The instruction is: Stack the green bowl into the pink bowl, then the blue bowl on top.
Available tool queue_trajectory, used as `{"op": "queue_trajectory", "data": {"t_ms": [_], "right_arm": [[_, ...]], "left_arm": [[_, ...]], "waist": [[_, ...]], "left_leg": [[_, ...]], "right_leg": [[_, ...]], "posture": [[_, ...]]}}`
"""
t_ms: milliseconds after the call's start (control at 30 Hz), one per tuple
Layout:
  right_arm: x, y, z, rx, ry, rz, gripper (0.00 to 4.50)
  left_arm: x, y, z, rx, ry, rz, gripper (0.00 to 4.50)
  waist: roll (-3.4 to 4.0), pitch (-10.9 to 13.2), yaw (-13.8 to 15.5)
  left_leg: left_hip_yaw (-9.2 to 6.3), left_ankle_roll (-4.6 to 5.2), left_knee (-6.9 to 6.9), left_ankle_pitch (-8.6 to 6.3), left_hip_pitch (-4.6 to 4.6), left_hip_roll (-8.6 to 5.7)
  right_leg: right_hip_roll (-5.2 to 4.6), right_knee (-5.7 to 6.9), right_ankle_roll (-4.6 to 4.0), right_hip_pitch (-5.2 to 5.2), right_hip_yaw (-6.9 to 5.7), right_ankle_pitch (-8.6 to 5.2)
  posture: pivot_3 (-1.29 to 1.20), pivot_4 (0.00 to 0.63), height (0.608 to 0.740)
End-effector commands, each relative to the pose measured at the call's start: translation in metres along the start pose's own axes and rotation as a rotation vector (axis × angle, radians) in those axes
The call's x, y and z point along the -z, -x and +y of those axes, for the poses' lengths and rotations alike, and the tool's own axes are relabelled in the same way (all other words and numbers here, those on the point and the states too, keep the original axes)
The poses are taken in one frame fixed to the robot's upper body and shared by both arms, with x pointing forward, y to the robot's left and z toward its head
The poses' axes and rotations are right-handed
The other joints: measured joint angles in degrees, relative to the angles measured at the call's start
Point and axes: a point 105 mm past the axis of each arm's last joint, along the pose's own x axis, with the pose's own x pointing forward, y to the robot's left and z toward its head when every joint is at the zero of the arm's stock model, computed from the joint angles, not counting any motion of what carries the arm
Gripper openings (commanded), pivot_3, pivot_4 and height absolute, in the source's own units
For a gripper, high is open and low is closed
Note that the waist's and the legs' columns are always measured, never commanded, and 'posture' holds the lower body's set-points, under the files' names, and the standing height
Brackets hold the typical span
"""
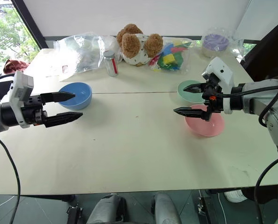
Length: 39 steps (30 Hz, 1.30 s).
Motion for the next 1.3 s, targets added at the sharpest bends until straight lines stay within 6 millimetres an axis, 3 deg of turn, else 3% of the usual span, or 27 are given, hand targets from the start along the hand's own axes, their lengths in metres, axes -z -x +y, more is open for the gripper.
{"op": "queue_trajectory", "data": {"t_ms": [33, 167, 300, 500, 733, 833, 1067, 1133, 1300], "right_arm": [[-0.006, 0.008, -0.007, 0.062, 0.029, 0.005, 4.47], [0.008, 0.005, -0.016, 0.126, -0.038, 0.068, 4.47], [0.035, 0.001, -0.017, 0.170, -0.137, 0.161, 4.47], [0.085, -0.004, 0.001, 0.188, -0.198, 0.311, 4.47], [0.113, -0.011, 0.017, 0.179, -0.196, 0.388, 4.47], [0.122, -0.011, 0.016, 0.192, -0.140, 0.427, 3.60], [0.107, -0.014, 0.018, 0.143, -0.056, 0.385, 0.04], [0.090, -0.014, 0.023, 0.076, 0.022, 0.341, 0.04], [0.016, -0.026, 0.053, -0.201, 0.245, 0.112, 0.04]], "left_arm": [[-0.011, 0.000, -0.001, 0.000, -0.050, -0.030, 4.50], [-0.010, -0.004, -0.001, 0.006, -0.049, -0.035, 4.50], [-0.009, -0.009, -0.001, 0.010, -0.053, -0.037, 4.50], [-0.005, -0.013, -0.002, 0.015, -0.058, -0.031, 4.50], [-0.004, -0.015, 0.000, 0.019, -0.064, -0.030, 4.50], [-0.005, -0.016, 0.001, 0.021, -0.069, -0.031, 4.50], [-0.007, -0.016, 0.004, 0.015, -0.078, -0.031, 4.50], [-0.008, -0.015, 0.005, 0.013, -0.082, -0.030, 4.50], [-0.011, -0.015, 0.009, 0.007, -0.094, -0.034, 4.50]], "waist": [[0.00, 0.00, 0.00], [0.00, 0.00, 0.00], [0.00, 0.00, 0.00], [0.00, 0.00, 0.10], [0.00, 0.00, -0.10], [0.00, 0.00, 0.00], [0.00, 0.00, -0.09], [-0.02, -0.01, -0.02], [0.06, 0.03, -0.42]], "left_leg": [[0.00, 0.00, 0.00, 0.00, 0.00, 0.00], [0.00, 0.00, 0.00, 0.00, 0.00, 0.00], [0.00, 0.00, 0.00, 0.00, 0.00, -0.01], [0.00, 0.00, -0.01, 0.00, -0.02, -0.01], [0.03, 0.00, 0.00, 0.00, 0.01, -0.01], [0.03, 0.00, 0.00, 0.00, 0.01, -0.01], [0.03, 0.00, 0.01, 0.00, 0.01, -0.02], [0.03, 0.00, 0.01, 0.00, 0.03, -0.01], [0.03, 0.00, 0.01, 0.00, 0.03, 0.01]], "right_leg": [[0.00, 0.00, 0.00, 0.00, 0.00, 0.00], [0.00, 0.00, 0.00, 0.00, 0.00, 0.00], [0.00, 0.00, 0.00, 0.00, 0.00, 0.00], [0.00, -0.01, 0.00, 0.00, 0.00, 0.00], [0.05, 0.01, 0.00, 0.00, 0.05, 0.00], [0.06, 0.01, 0.00, 0.00, 0.04, 0.00], [0.07, 0.01, 0.00, 0.00, 0.05, 0.00], [0.09, 0.01, 0.00, 0.01, 0.05, 0.00], [0.11, 0.01, 0.01, 0.00, 0.05, 0.00]], "posture": [[0.00, 0.150, 0.740], [0.00, 0.150, 0.740], [0.00, 0.150, 0.740], [0.00, 0.150, 0.740], [0.00, 0.150, 0.740], [0.00, 0.150, 0.740], [0.00, 0.150, 0.740], [0.00, 0.150, 0.740], [0.00, 0.150, 0.740]]}}
